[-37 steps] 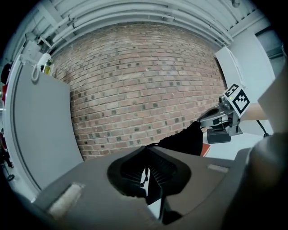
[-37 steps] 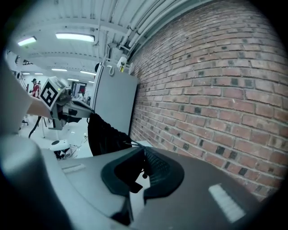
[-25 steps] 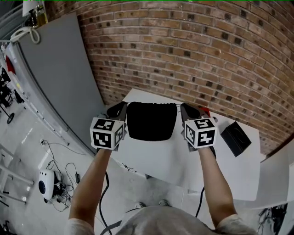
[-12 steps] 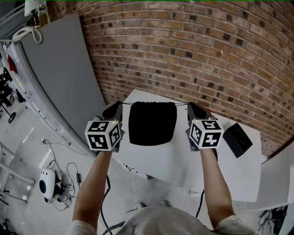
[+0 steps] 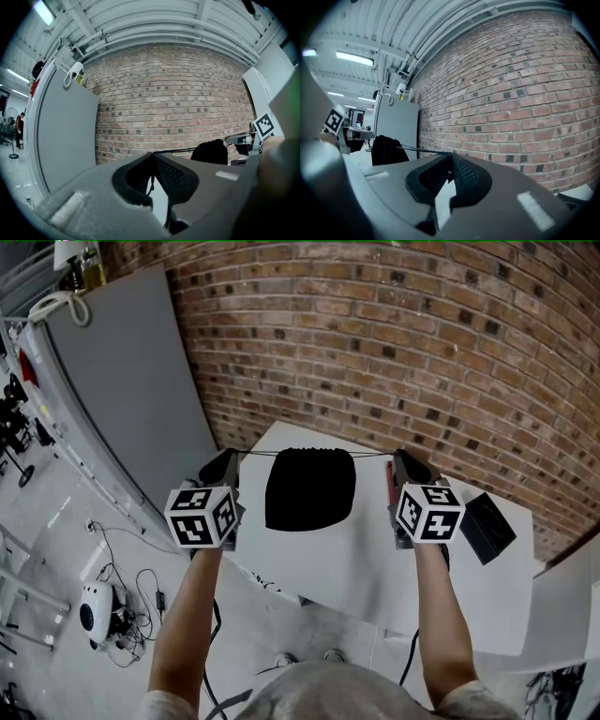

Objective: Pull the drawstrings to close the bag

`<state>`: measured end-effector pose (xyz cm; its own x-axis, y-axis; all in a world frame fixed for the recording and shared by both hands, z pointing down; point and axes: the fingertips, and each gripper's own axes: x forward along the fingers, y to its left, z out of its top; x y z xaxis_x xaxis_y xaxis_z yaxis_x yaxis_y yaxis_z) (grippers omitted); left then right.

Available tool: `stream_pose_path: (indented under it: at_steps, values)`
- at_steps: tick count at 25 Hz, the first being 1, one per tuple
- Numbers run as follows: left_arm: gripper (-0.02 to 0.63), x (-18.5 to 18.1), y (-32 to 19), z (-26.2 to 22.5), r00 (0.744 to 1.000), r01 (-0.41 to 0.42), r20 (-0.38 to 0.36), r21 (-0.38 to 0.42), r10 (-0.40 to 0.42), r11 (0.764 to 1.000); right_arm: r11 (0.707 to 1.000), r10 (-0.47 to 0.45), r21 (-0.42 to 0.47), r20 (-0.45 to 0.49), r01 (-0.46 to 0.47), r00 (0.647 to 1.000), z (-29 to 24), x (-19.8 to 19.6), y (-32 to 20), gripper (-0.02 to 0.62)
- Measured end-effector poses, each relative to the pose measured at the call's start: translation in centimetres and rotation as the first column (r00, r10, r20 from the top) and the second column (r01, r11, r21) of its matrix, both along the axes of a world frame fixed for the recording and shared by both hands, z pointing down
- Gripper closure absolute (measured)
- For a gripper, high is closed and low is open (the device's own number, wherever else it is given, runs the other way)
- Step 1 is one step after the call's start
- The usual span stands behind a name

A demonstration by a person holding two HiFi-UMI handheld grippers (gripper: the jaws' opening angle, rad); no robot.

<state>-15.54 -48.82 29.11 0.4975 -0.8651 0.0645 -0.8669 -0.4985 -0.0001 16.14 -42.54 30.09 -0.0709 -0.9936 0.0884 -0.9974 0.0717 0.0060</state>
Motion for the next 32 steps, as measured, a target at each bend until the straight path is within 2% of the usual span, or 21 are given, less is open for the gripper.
stream_pose_path:
  at_steps: [8,32]
  values:
    - [0.595,-0.4,0.1,0.4,0.999,0.023,0.029,0.003,-0.023,1.000,1.000,0.028,0.007,0.005,-0.028,1.000,-0.2,1.4,0.5,0.592]
    - [0.595,0.1,0.1,0.5,0.999,0.034,0.029,0.000,-0.034,0.999,0.999,0.036,0.018,-0.006,-0.036,0.999,-0.5,1.7,0.8,0.592]
